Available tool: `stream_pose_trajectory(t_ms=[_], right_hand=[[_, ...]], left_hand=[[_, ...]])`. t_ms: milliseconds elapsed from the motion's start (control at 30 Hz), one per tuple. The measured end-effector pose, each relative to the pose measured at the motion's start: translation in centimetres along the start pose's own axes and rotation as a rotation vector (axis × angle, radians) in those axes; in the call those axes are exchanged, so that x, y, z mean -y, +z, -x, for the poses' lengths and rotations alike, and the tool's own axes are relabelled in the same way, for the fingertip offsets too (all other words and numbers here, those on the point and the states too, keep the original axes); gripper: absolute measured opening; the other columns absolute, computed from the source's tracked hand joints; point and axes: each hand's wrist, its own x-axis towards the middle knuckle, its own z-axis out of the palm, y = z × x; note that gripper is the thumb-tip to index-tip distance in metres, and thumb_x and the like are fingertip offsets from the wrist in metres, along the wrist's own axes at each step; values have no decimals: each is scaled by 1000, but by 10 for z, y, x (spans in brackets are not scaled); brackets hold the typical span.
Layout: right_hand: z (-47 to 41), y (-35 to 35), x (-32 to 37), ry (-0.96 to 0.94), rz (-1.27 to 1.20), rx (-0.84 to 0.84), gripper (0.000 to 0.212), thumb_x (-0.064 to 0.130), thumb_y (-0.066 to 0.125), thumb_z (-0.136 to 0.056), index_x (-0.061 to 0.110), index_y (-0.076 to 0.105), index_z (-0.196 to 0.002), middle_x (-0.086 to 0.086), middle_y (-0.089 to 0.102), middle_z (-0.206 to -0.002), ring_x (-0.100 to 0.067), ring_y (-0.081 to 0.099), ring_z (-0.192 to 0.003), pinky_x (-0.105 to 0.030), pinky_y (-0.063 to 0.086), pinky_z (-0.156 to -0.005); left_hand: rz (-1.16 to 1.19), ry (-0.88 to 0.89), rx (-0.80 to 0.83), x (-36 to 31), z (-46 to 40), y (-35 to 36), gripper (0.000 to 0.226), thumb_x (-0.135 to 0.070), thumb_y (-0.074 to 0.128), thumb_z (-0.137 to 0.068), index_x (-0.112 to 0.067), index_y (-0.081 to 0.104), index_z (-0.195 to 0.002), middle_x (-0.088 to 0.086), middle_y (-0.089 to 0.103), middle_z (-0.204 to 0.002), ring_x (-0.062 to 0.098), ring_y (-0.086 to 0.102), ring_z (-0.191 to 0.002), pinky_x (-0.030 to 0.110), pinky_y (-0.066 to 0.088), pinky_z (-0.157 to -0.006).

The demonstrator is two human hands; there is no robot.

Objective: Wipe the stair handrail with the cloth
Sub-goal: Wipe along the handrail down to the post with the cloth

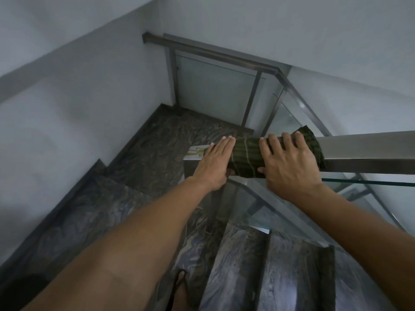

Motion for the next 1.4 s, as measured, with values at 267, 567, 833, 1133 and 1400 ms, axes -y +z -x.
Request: stream_pose_trajectory(t_ms=[267,567,833,1133,1400], right_hand=[[-27,8,44,16,-3,-14,70,48,39,-91,2,29,-142,-24,41,-142,-45,39,-127,-57,24,-109],[-46,12,75,21,1,-7,73,50,41,-90,3,27,-144,-23,37,-146,-45,35,-131,-58,22,-111],[-55,16,94,69,12,-3,73,54,40,-90,5,27,-144,-21,36,-147,-43,34,-133,-56,21,-111],[-74,23,134,101,-16,-35,67,53,41,-89,12,34,-141,-18,41,-146,-40,35,-134,-56,23,-112],[-83,18,174,210,-95,-55,63,48,45,-90,23,29,-146,-8,34,-153,-32,26,-142,-52,14,-117]], left_hand=[[-16,19,10,55,4,6,89,-9,65,-84,-6,5,-150,10,10,-160,21,4,-148,36,3,-121],[17,86,1,99,8,13,90,-18,68,-84,-6,7,-150,10,14,-160,22,7,-148,37,4,-121],[87,132,-22,127,8,20,88,-21,68,-83,-7,12,-150,12,20,-158,24,12,-147,40,9,-121],[338,192,-97,156,14,37,78,-5,60,-87,-5,12,-149,12,17,-158,23,17,-145,33,17,-119],[711,39,-125,175,28,67,75,-12,54,-94,-20,7,-152,12,48,-139,18,50,-122,26,42,-103]])
